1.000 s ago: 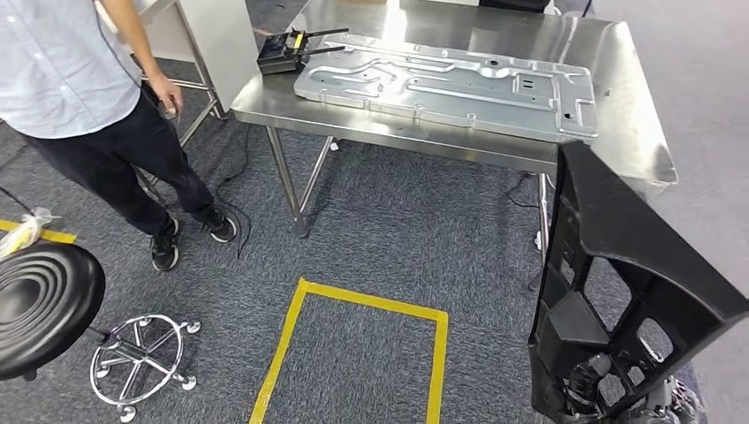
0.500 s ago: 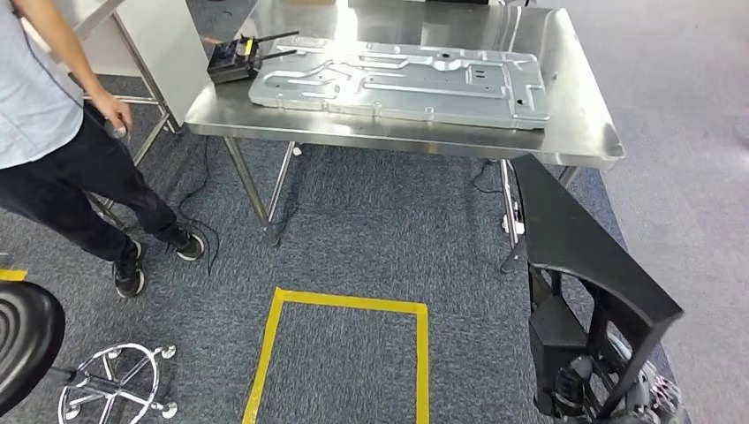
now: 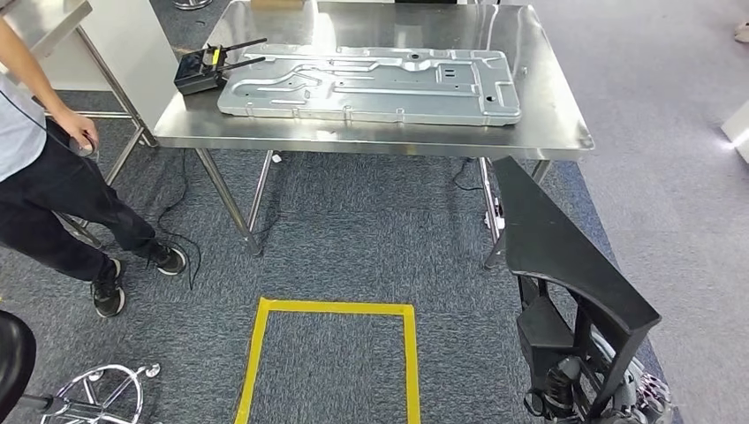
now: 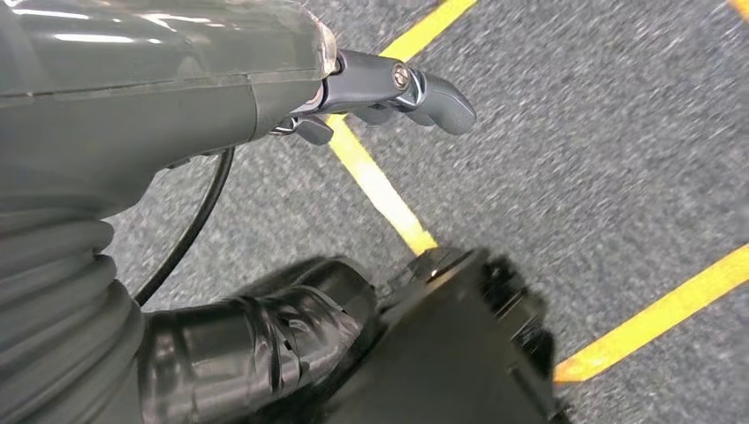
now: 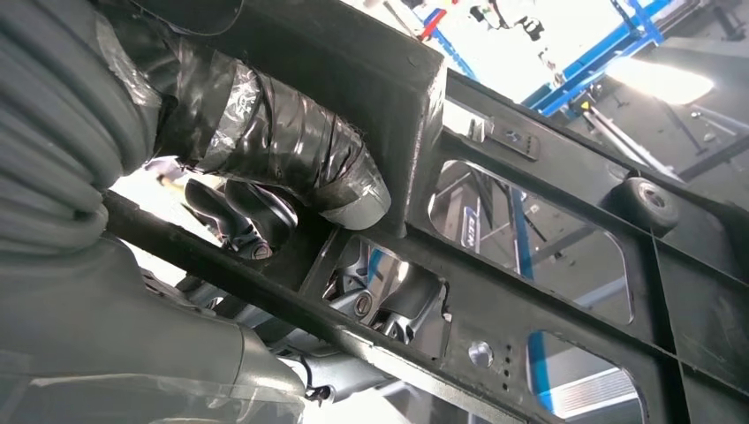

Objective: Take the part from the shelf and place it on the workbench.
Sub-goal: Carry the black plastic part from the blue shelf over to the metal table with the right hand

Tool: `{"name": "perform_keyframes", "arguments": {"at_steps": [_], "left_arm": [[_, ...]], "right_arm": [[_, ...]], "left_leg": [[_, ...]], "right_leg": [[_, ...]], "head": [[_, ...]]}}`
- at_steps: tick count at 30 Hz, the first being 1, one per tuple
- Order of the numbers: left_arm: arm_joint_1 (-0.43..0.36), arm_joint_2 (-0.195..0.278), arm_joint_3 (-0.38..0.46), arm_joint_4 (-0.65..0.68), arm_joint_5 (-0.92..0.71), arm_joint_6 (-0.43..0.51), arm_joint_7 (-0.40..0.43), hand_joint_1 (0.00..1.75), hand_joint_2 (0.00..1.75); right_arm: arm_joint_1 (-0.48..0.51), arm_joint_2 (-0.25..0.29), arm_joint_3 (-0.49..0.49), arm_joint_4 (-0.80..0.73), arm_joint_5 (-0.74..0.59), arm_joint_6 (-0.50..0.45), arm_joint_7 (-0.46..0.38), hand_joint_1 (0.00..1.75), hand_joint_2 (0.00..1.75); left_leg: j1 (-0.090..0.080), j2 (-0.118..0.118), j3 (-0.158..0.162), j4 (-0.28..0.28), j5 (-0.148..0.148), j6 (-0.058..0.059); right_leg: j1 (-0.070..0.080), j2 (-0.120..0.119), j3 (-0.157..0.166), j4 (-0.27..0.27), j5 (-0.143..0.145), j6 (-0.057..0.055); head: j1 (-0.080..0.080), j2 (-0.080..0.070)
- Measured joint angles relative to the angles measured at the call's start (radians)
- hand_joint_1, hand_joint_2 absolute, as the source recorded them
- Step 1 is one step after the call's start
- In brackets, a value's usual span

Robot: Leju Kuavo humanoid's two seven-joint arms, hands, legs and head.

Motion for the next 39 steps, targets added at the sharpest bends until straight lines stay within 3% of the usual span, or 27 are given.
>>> {"name": "perform_keyframes", "arguments": {"at_steps": [6, 15, 17, 19, 22, 23, 24, 25, 26, 28, 29, 33, 35, 37, 38, 39], "left_arm": [[0.001, 0.001, 0.000, 0.000, -0.001, -0.004, -0.001, 0.00, 1.75], [0.000, 0.002, 0.000, 0.000, -0.005, -0.006, -0.002, 0.00, 1.75], [0.000, 0.003, 0.000, 0.000, -0.005, -0.008, -0.004, 0.00, 1.75], [-0.001, 0.002, 0.000, 0.000, -0.005, -0.010, -0.004, 0.00, 1.75], [0.001, 0.002, 0.000, 0.000, -0.005, -0.012, -0.004, 0.00, 1.75], [0.002, 0.003, 0.000, 0.000, -0.005, -0.013, -0.003, 0.00, 1.75], [0.002, 0.003, 0.000, 0.000, -0.006, -0.014, -0.003, 0.00, 1.75], [0.002, 0.003, 0.000, 0.000, -0.007, -0.014, -0.003, 0.00, 1.75], [0.002, 0.003, 0.000, 0.000, -0.009, -0.015, -0.003, 0.00, 1.75], [0.002, 0.003, 0.000, 0.000, -0.011, -0.015, -0.003, 0.00, 1.75], [0.001, 0.003, 0.000, 0.000, -0.011, -0.015, -0.003, 0.00, 1.75], [-0.001, 0.004, 0.000, 0.000, -0.012, -0.015, -0.003, 0.00, 1.75], [-0.002, 0.004, 0.000, 0.000, -0.012, -0.015, -0.003, 0.00, 1.75], [0.000, 0.004, 0.000, 0.000, -0.012, -0.015, -0.003, 0.00, 1.75], [0.001, 0.004, 0.000, 0.000, -0.012, -0.015, -0.003, 0.00, 1.75], [0.002, 0.004, 0.000, 0.000, -0.012, -0.015, -0.004, 0.00, 1.75]], "right_arm": [[0.000, 0.000, 0.002, 0.000, 0.000, 0.000, -0.001, 1.75, 1.75], [0.000, 0.000, 0.002, 0.000, -0.009, 0.000, -0.001, 1.75, 1.75], [0.000, 0.000, 0.002, 0.000, -0.009, 0.000, -0.001, 1.75, 1.75], [0.000, 0.000, 0.003, 0.000, -0.009, 0.000, 0.000, 1.75, 1.75], [0.000, 0.000, 0.004, 0.004, -0.009, 0.000, 0.001, 1.75, 1.75], [0.000, 0.000, 0.004, 0.006, -0.009, 0.000, 0.001, 1.75, 1.75], [0.000, 0.000, 0.004, 0.008, -0.009, 0.000, 0.002, 1.75, 1.75], [-0.001, 0.000, 0.005, 0.010, -0.009, 0.000, 0.003, 1.75, 1.75], [-0.001, 0.000, 0.008, 0.011, -0.008, 0.000, 0.004, 1.75, 1.75], [-0.004, 0.000, 0.013, 0.013, -0.007, 0.000, 0.006, 1.75, 1.75], [-0.005, 0.000, 0.015, 0.013, -0.006, 0.000, 0.007, 1.75, 1.75], [-0.006, -0.001, 0.020, 0.016, -0.004, 0.000, 0.009, 1.75, 1.75], [-0.008, -0.001, 0.024, 0.016, -0.003, 0.000, 0.009, 1.75, 1.75], [-0.009, -0.001, 0.027, 0.018, -0.003, 0.000, 0.009, 1.75, 1.75], [-0.009, -0.001, 0.028, 0.019, -0.003, 0.000, 0.009, 1.75, 1.75], [-0.009, -0.001, 0.028, 0.020, -0.003, 0.000, 0.009, 1.75, 1.75]], "left_leg": [[-0.005, 0.000, 0.000, -0.006, 0.004, 0.005], [-0.017, 0.000, -0.002, -0.002, 0.001, 0.027], [-0.013, 0.002, 0.002, -0.012, 0.006, 0.036], [-0.006, 0.006, 0.008, -0.025, 0.013, 0.046], [-0.005, 0.012, 0.010, -0.028, 0.013, 0.048], [-0.004, 0.013, 0.011, -0.027, 0.011, 0.047], [-0.004, 0.013, 0.012, -0.027, 0.009, 0.044], [-0.002, 0.013, 0.016, -0.026, 0.006, 0.040], [-0.001, 0.013, 0.020, -0.025, 0.002, 0.035], [-0.003, 0.013, 0.025, -0.021, -0.008, 0.021], [-0.004, 0.013, 0.026, -0.021, -0.011, 0.014], [-0.001, 0.015, 0.032, -0.008, -0.029, -0.010], [0.002, 0.013, -0.009, 0.081, -0.073, -0.018], [0.003, 0.012, -0.089, 0.219, -0.122, -0.021], [0.002, 0.012, -0.120, 0.264, -0.127, -0.021], [0.002, 0.012, -0.135, 0.273, -0.110, -0.018]], "right_leg": [[0.001, 0.000, 0.003, -0.006, 0.001, -0.003], [-0.011, 0.000, 0.006, -0.018, 0.008, 0.031], [-0.012, 0.000, 0.006, -0.015, 0.004, 0.038], [-0.012, -0.006, -0.016, 0.036, -0.029, 0.044], [-0.017, -0.011, -0.109, 0.220, -0.112, 0.051], [-0.018, -0.013, -0.128, 0.254, -0.116, 0.052], [-0.019, -0.014, -0.130, 0.250, -0.099, 0.053], [-0.020, -0.017, -0.111, 0.210, -0.067, 0.053], [-0.022, -0.020, -0.079, 0.141, -0.029, 0.051], [-0.018, -0.026, -0.023, 0.027, 0.010, 0.043], [-0.014, -0.027, -0.011, 0.000, 0.011, 0.036], [-0.011, -0.020, 0.000, -0.010, 0.002, 0.004], [-0.012, -0.020, 0.012, -0.015, -0.002, -0.010], [-0.007, -0.020, 0.019, -0.015, -0.010, -0.020], [-0.003, -0.018, 0.024, -0.015, -0.015, -0.022], [0.000, -0.015, 0.031, -0.015, -0.021, -0.023]], "head": [[0.000, 0.000], [0.000, 0.000], [0.000, 0.000], [0.001, 0.000], [0.002, 0.000], [0.002, 0.000], [0.002, 0.000], [0.002, 0.000], [0.002, 0.000], [0.002, 0.000], [0.002, 0.000], [0.000, 0.000], [-0.001, 0.000], [-0.002, 0.000], [-0.002, 0.000], [-0.002, 0.000]]}}
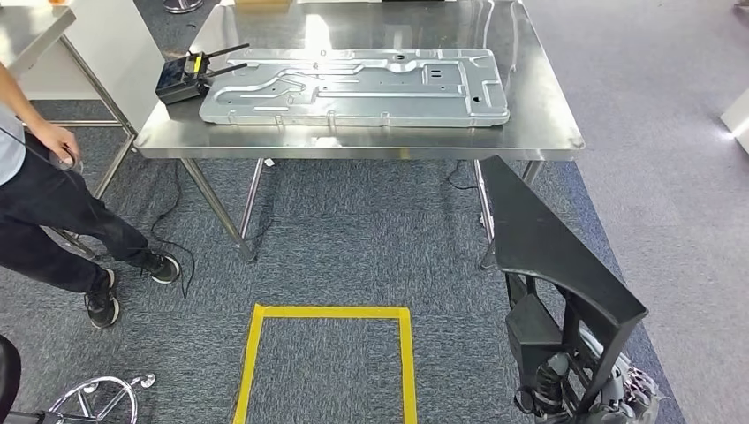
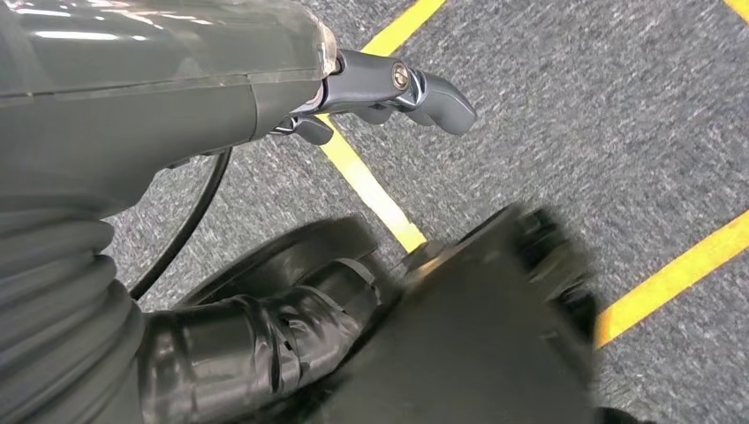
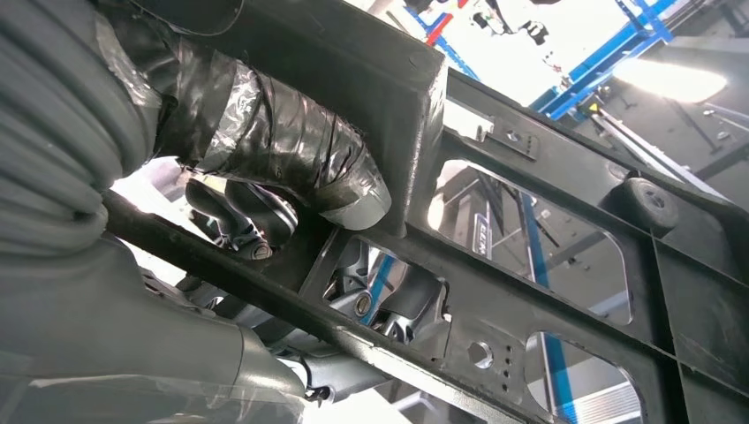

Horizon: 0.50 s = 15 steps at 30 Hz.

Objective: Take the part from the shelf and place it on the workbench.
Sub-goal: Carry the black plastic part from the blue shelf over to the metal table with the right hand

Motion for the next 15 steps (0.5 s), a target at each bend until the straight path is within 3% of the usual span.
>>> {"name": "perform_keyframes", "arguments": {"at_steps": [1, 3, 4, 7, 10, 11, 13, 14, 15], "left_arm": [[0.001, 0.000, 0.000, 0.000, 0.000, 0.000, 0.000, 0.00, 1.75], [0.001, 0.002, 0.000, 0.000, 0.000, 0.000, 0.000, 0.00, 1.75], [0.002, 0.004, 0.000, 0.000, 0.000, 0.000, 0.001, 0.00, 1.75], [0.000, 0.007, 0.000, 0.000, -0.001, -0.001, 0.001, 0.00, 1.75], [0.002, 0.008, 0.000, 0.000, -0.001, -0.001, 0.001, 0.00, 1.75], [0.001, 0.008, -0.001, 0.000, -0.001, -0.001, 0.001, 0.00, 1.75], [-0.001, 0.007, -0.001, 0.000, -0.002, -0.002, 0.000, 0.00, 1.75], [-0.001, 0.007, -0.002, 0.000, -0.002, -0.002, 0.001, 0.00, 1.75], [0.000, 0.007, -0.003, 0.000, -0.002, -0.002, 0.001, 0.00, 1.75]], "right_arm": [[0.000, 0.000, 0.000, 0.001, 0.000, 0.000, 0.000, 1.75, 1.75], [0.000, 0.000, 0.003, 0.002, 0.000, 0.000, 0.000, 1.75, 1.75], [-0.002, 0.000, 0.004, 0.003, 0.000, 0.000, 0.000, 1.75, 1.75], [-0.004, -0.001, 0.008, 0.004, 0.000, 0.000, 0.002, 1.75, 1.75], [-0.006, -0.002, 0.010, 0.005, 0.000, 0.000, 0.004, 1.75, 1.75], [-0.008, -0.003, 0.011, 0.005, 0.000, 0.000, 0.004, 1.75, 1.75], [-0.009, -0.005, 0.011, 0.005, 0.000, 0.000, 0.004, 1.75, 1.75], [-0.009, -0.006, 0.011, 0.006, 0.000, 0.000, 0.005, 1.75, 1.75], [-0.008, -0.007, 0.011, 0.007, 0.000, 0.000, 0.005, 1.75, 1.75]], "left_leg": [[-0.001, 0.000, 0.005, -0.032, 0.037, 0.005], [-0.006, -0.003, 0.051, -0.158, 0.121, 0.024], [-0.010, -0.004, 0.075, -0.213, 0.143, 0.033], [-0.018, -0.006, 0.102, -0.273, 0.138, 0.048], [-0.011, -0.006, 0.132, -0.300, 0.134, 0.059], [-0.009, -0.006, 0.142, -0.305, 0.133, 0.062], [-0.007, -0.005, 0.151, -0.306, 0.124, 0.065], [-0.007, -0.005, 0.157, -0.306, 0.119, 0.064], [-0.005, -0.005, 0.164, -0.306, 0.112, 0.061]], "right_leg": [[0.003, 0.003, 0.009, 0.000, -0.007, 0.000], [0.008, 0.006, 0.028, -0.001, -0.021, 0.001], [0.010, 0.008, 0.033, 0.000, -0.029, 0.004], [0.008, 0.009, 0.039, 0.002, -0.033, 0.020], [0.005, 0.004, 0.032, 0.042, -0.046, 0.035], [0.002, 0.003, 0.009, 0.085, -0.066, 0.041], [-0.004, 0.001, -0.068, 0.205, -0.115, 0.053], [-0.008, 0.001, -0.106, 0.251, -0.127, 0.057], [-0.013, 0.000, -0.130, 0.268, -0.120, 0.062]], "head": [[0.000, 0.000], [0.001, 0.000], [0.001, 0.000], [0.000, 0.000], [0.001, 0.000], [0.001, 0.000], [0.001, 0.000], [0.001, 0.000], [0.001, 0.000]]}}
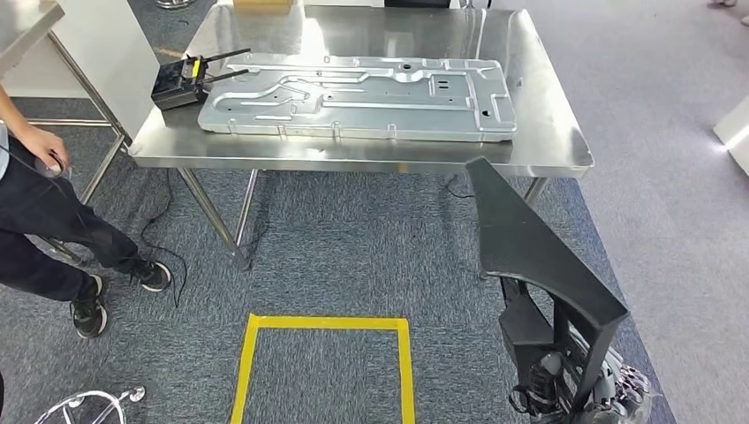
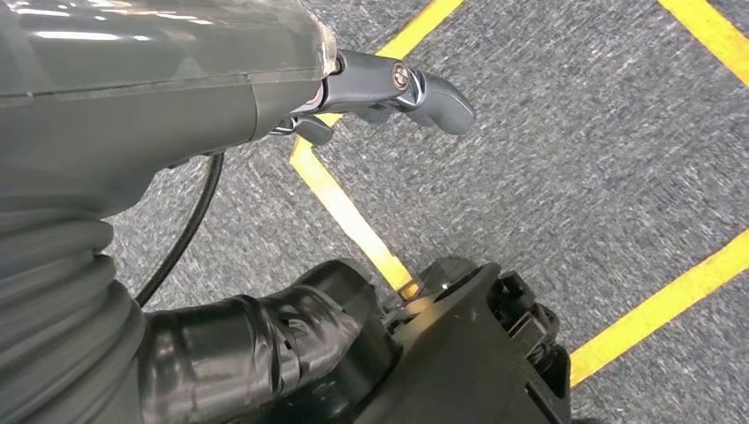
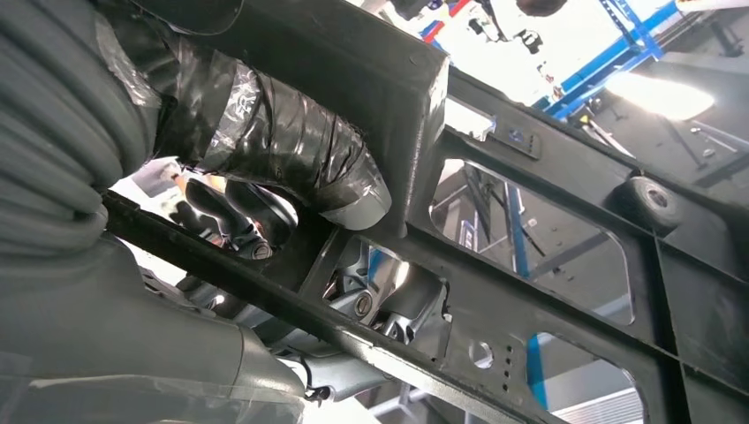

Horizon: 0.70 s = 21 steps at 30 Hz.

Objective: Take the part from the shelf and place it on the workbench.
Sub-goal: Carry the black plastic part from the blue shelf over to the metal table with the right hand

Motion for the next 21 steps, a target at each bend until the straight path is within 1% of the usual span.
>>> {"name": "perform_keyframes", "arguments": {"at_steps": [1, 2, 3, 4, 5, 6, 7, 8, 9, 10, 11, 12, 13, 14, 15, 16, 17, 18, 19, 20, 21], "left_arm": [[0.001, 0.000, -0.001, 0.000, 0.000, 0.000, 0.000, 0.00, 1.75], [0.002, 0.000, -0.002, 0.000, 0.000, 0.000, 0.000, 0.00, 1.75], [0.003, 0.000, -0.002, 0.000, 0.000, -0.001, 0.000, 0.00, 1.75], [0.003, -0.001, -0.003, 0.000, -0.001, -0.001, 0.000, 0.00, 1.75], [0.001, -0.001, -0.004, 0.000, -0.001, -0.001, 0.000, 0.00, 1.75], [0.001, -0.001, -0.004, 0.000, -0.001, -0.001, 0.000, 0.00, 1.75], [-0.001, -0.001, -0.005, 0.000, -0.001, -0.001, 0.000, 0.00, 1.75], [-0.001, -0.001, -0.005, 0.000, -0.002, -0.001, 0.000, 0.00, 1.75], [-0.001, -0.001, -0.005, 0.000, -0.002, -0.001, 0.000, 0.00, 1.75], [-0.002, 0.000, -0.006, 0.000, -0.003, -0.001, 0.000, 0.00, 1.75], [-0.003, 0.000, -0.006, 0.000, -0.003, -0.001, 0.000, 0.00, 1.75], [-0.004, 0.000, -0.007, 0.000, -0.003, -0.001, 0.000, 0.00, 1.75], [-0.004, 0.000, -0.007, 0.000, -0.004, -0.001, 0.000, 0.00, 1.75], [-0.004, 0.000, -0.008, 0.000, -0.005, -0.001, 0.000, 0.00, 1.75], [-0.002, 0.000, -0.009, 0.000, -0.005, -0.001, 0.000, 0.00, 1.75], [-0.001, 0.000, -0.010, 0.000, -0.006, -0.001, -0.001, 0.00, 1.75], [0.000, 0.000, -0.011, 0.000, -0.006, -0.001, -0.001, 0.00, 1.75], [0.002, 0.000, -0.012, 0.000, -0.006, -0.001, -0.001, 0.00, 1.75], [0.002, 0.001, -0.012, 0.000, -0.006, -0.001, -0.001, 0.00, 1.75], [0.001, 0.003, -0.013, 0.000, -0.006, -0.001, -0.001, 0.00, 1.75], [0.001, 0.004, -0.013, 0.000, -0.006, -0.001, 0.000, 0.00, 1.75]], "right_arm": [[0.000, 0.000, 0.000, 0.001, 0.000, 0.000, 0.000, 1.75, 1.75], [0.000, -0.001, 0.000, 0.001, 0.000, 0.000, 0.001, 1.75, 1.75], [-0.001, -0.001, 0.000, 0.001, 0.000, 0.000, 0.000, 1.75, 1.75], [-0.001, -0.002, 0.000, 0.002, 0.000, 0.000, 0.001, 1.75, 1.75], [-0.002, -0.003, 0.000, 0.003, 0.000, 0.000, 0.001, 1.75, 1.75], [-0.002, -0.004, 0.000, 0.004, 0.000, 0.000, 0.001, 1.75, 1.75], [-0.002, -0.004, 0.000, 0.006, 0.000, 0.000, 0.001, 1.75, 1.75], [-0.001, -0.005, 0.001, 0.006, 0.000, 0.000, 0.001, 1.75, 1.75], [-0.002, -0.005, 0.001, 0.006, 0.000, 0.000, 0.002, 1.75, 1.75], [-0.003, -0.005, 0.002, 0.006, 0.000, 0.000, 0.002, 1.75, 1.75], [-0.004, -0.005, 0.002, 0.006, 0.000, 0.000, 0.002, 1.75, 1.75], [-0.005, -0.005, 0.003, 0.006, 0.000, 0.000, 0.002, 1.75, 1.75], [-0.006, -0.005, 0.003, 0.006, 0.000, 0.000, 0.002, 1.75, 1.75], [-0.006, -0.005, 0.004, 0.006, 0.000, 0.000, 0.002, 1.75, 1.75], [-0.006, -0.005, 0.004, 0.007, 0.000, 0.000, 0.003, 1.75, 1.75], [-0.006, -0.005, 0.004, 0.007, 0.000, 0.000, 0.004, 1.75, 1.75], [-0.007, -0.005, 0.004, 0.007, -0.001, 0.000, 0.004, 1.75, 1.75], [-0.007, -0.005, 0.005, 0.007, -0.002, 0.000, 0.005, 1.75, 1.75], [-0.009, -0.005, 0.005, 0.008, -0.002, 0.000, 0.005, 1.75, 1.75], [-0.010, -0.006, 0.006, 0.009, -0.003, 0.000, 0.005, 1.75, 1.75], [-0.012, -0.006, 0.006, 0.010, -0.003, 0.000, 0.005, 1.75, 1.75]], "left_leg": [[0.002, 0.000, 0.010, 0.000, -0.008, -0.004], [0.005, 0.000, 0.023, 0.000, -0.017, -0.008], [0.008, -0.001, 0.036, 0.000, -0.026, -0.014], [0.009, -0.001, 0.046, 0.001, -0.035, -0.021], [0.009, -0.001, 0.051, 0.002, -0.043, -0.028], [0.008, 0.000, 0.056, 0.005, -0.050, -0.036], [0.007, 0.001, 0.061, 0.007, -0.053, -0.043], [0.007, 0.002, 0.064, 0.010, -0.057, -0.050], [0.007, 0.002, 0.064, 0.025, -0.058, -0.053], [0.008, 0.002, 0.050, 0.055, -0.062, -0.056], [0.010, 0.002, 0.023, 0.103, -0.074, -0.058], [0.010, 0.001, -0.014, 0.166, -0.094, -0.060], [0.011, 0.001, -0.058, 0.228, -0.120, -0.062], [0.011, 0.001, -0.097, 0.277, -0.142, -0.063], [0.010, 0.001, -0.123, 0.299, -0.147, -0.061], [0.010, 0.001, -0.134, 0.288, -0.130, -0.057], [0.008, 0.001, -0.129, 0.244, -0.089, -0.051], [0.005, 0.001, -0.115, 0.180, -0.038, -0.043], [0.000, 0.001, -0.102, 0.125, -0.004, -0.035], [-0.005, 0.000, -0.092, 0.082, 0.015, -0.029], [-0.009, 0.000, -0.087, 0.059, 0.023, -0.024]], "right_leg": [[-0.004, -0.001, -0.005, -0.021, 0.029, 0.004], [-0.008, -0.003, 0.008, -0.075, 0.077, 0.009], [-0.010, -0.005, 0.028, -0.137, 0.122, 0.011], [-0.009, -0.009, 0.042, -0.193, 0.143, 0.010], [-0.006, -0.013, 0.052, -0.226, 0.154, 0.005], [-0.003, -0.015, 0.054, -0.237, 0.151, -0.004], [0.000, -0.016, 0.053, -0.239, 0.144, -0.014], [-0.001, -0.014, 0.060, -0.238, 0.150, -0.024], [-0.002, -0.012, 0.068, -0.241, 0.151, -0.032], [-0.003, -0.011, 0.077, -0.244, 0.149, -0.039], [-0.003, -0.010, 0.085, -0.247, 0.145, -0.046], [-0.001, -0.010, 0.090, -0.248, 0.140, -0.052], [0.001, -0.010, 0.094, -0.249, 0.134, -0.056], [0.004, -0.008, 0.099, -0.249, 0.128, -0.059], [0.006, -0.005, 0.107, -0.249, 0.122, -0.061], [0.009, -0.002, 0.116, -0.249, 0.114, -0.061], [0.011, 0.000, 0.127, -0.249, 0.107, -0.061], [0.012, 0.001, 0.136, -0.249, 0.098, -0.060], [0.014, 0.001, 0.145, -0.250, 0.091, -0.058], [0.014, 0.001, 0.149, -0.250, 0.085, -0.054], [0.014, 0.001, 0.152, -0.251, 0.082, -0.049]], "head": [[0.000, 0.000], [0.000, 0.000], [0.001, 0.000], [0.001, 0.000], [0.002, 0.000], [0.003, 0.000], [0.003, 0.000], [0.003, 0.000], [0.003, 0.000], [0.002, 0.000], [0.002, 0.000], [0.001, 0.000], [0.000, 0.000], [0.000, 0.000], [0.000, 0.000], [0.000, 0.000], [0.000, 0.000], [0.000, 0.000], [0.001, 0.000], [0.001, 0.000], [0.001, 0.000]]}}
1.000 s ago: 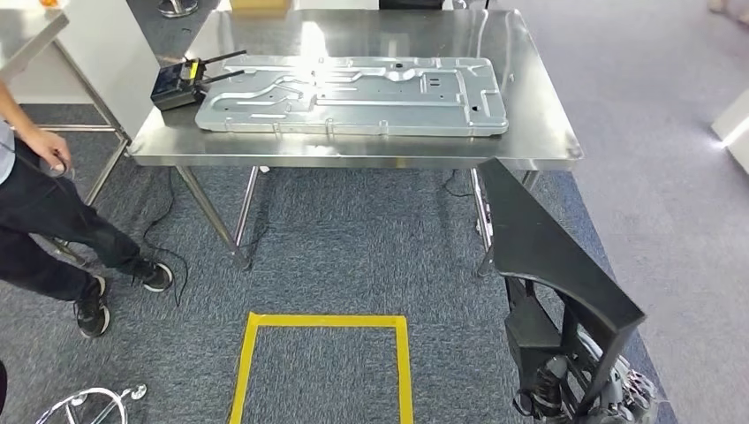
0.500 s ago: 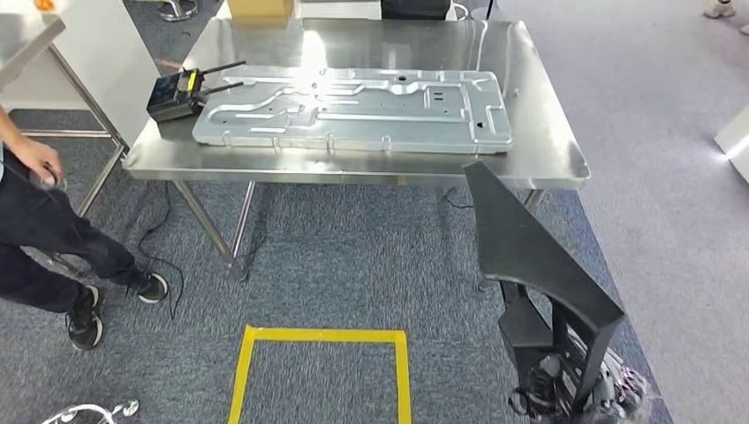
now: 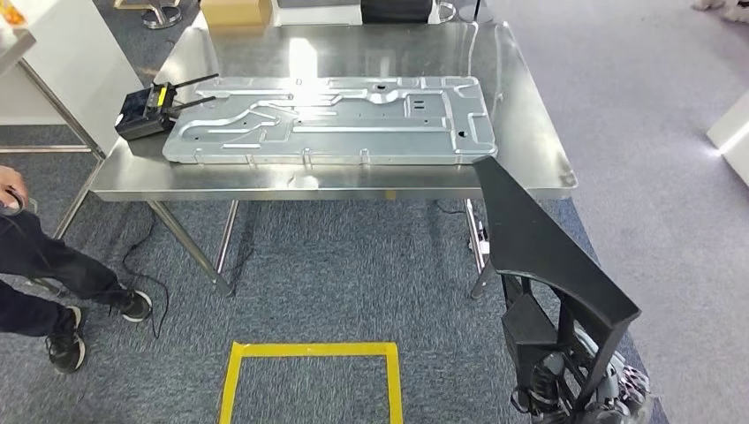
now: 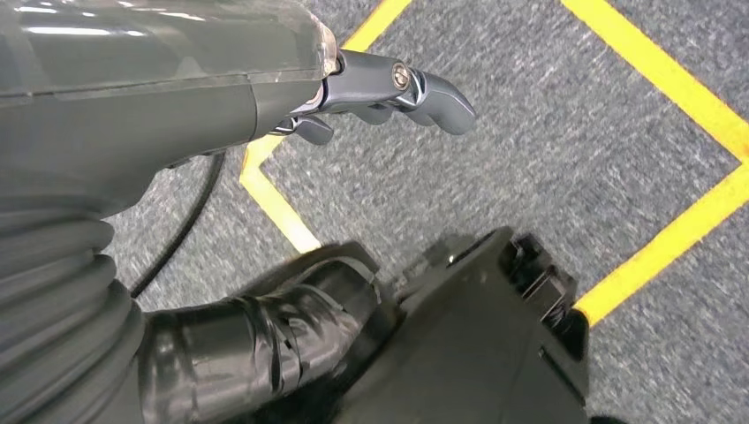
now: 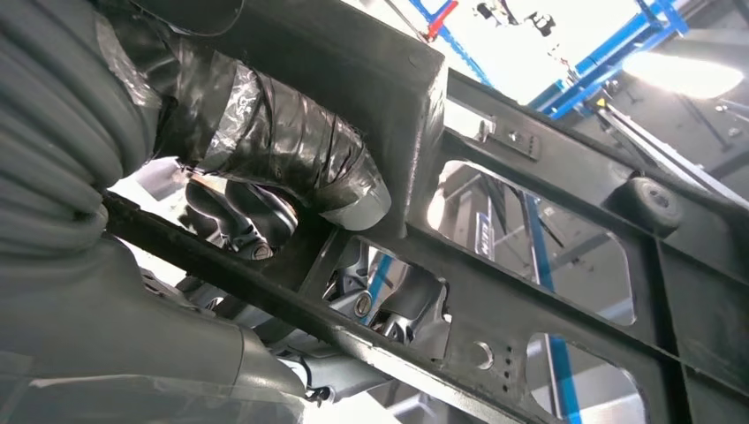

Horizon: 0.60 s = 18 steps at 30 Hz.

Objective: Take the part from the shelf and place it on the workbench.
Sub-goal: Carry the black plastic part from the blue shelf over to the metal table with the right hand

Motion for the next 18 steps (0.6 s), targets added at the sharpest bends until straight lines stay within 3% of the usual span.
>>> {"name": "perform_keyframes", "arguments": {"at_steps": [3, 5, 8, 9, 10, 11, 13, 15, 18], "left_arm": [[0.002, 0.002, -0.001, 0.000, 0.000, 0.000, 0.000, 0.00, 1.75], [0.001, 0.002, -0.001, 0.000, 0.000, 0.000, 0.000, 0.00, 1.75], [-0.003, 0.001, -0.002, 0.000, 0.000, 0.000, 0.000, 0.00, 1.75], [-0.003, 0.001, -0.002, 0.000, 0.000, 0.000, 0.000, 0.00, 1.75], [-0.002, 0.001, -0.002, 0.000, 0.000, 0.000, 0.000, 0.00, 1.75], [-0.001, 0.001, -0.002, 0.000, 0.000, 0.000, 0.000, 0.00, 1.75], [0.000, 0.001, -0.003, 0.000, 0.000, 0.000, 0.000, 0.00, 1.75], [-0.002, 0.000, -0.003, 0.000, 0.000, 0.000, 0.000, 0.00, 1.75], [-0.004, 0.000, -0.003, 0.000, 0.000, 0.000, 0.000, 0.00, 1.75]], "right_arm": [[-0.003, -0.001, 0.002, 0.002, 0.000, 0.000, 0.000, 1.75, 1.75], [-0.005, -0.002, 0.003, 0.003, -0.001, 0.000, 0.001, 1.75, 1.75], [-0.007, -0.003, 0.005, 0.004, -0.002, 0.000, 0.001, 1.75, 1.75], [-0.007, -0.003, 0.005, 0.005, -0.003, 0.000, 0.001, 1.75, 1.75], [-0.007, -0.004, 0.005, 0.005, -0.003, 0.000, 0.001, 1.75, 1.75], [-0.007, -0.004, 0.005, 0.005, -0.003, 0.000, 0.001, 1.75, 1.75], [-0.007, -0.004, 0.005, 0.006, -0.003, 0.000, 0.001, 1.75, 1.75], [-0.008, -0.005, 0.005, 0.007, -0.003, 0.000, 0.001, 1.75, 1.75], [-0.006, -0.006, 0.006, 0.008, -0.003, 0.000, 0.001, 1.75, 1.75]], "left_leg": [[0.001, -0.002, 0.021, -0.025, 0.002, 0.011], [0.007, -0.002, 0.046, -0.040, 0.001, 0.019], [0.008, -0.003, 0.065, -0.045, -0.012, 0.025], [0.008, -0.003, 0.072, -0.045, -0.018, 0.024], [0.009, -0.003, 0.081, -0.045, -0.026, 0.021], [0.011, -0.004, 0.093, -0.045, -0.034, 0.018], [0.013, -0.005, 0.117, -0.044, -0.053, 0.010], [0.013, -0.006, 0.125, -0.044, -0.067, -0.003], [0.012, -0.005, 0.134, -0.035, -0.078, -0.024]], "right_leg": [[0.000, -0.001, 0.011, 0.010, 0.000, 0.017], [-0.001, -0.002, -0.008, 0.059, -0.021, 0.025], [-0.006, -0.003, -0.115, 0.226, -0.092, 0.039], [-0.009, -0.003, -0.146, 0.259, -0.097, 0.043], [-0.012, -0.003, -0.161, 0.258, -0.081, 0.045], [-0.015, -0.004, -0.157, 0.220, -0.043, 0.047], [-0.018, -0.007, -0.125, 0.097, 0.046, 0.047], [-0.012, -0.010, -0.109, 0.027, 0.074, 0.037], [-0.009, -0.009, -0.099, 0.015, 0.072, 0.012]], "head": [[-0.001, 0.000], [0.001, 0.000], [0.002, 0.000], [0.002, 0.000], [0.002, 0.000], [0.002, 0.000], [0.002, 0.000], [0.003, 0.000], [0.002, 0.000]]}}
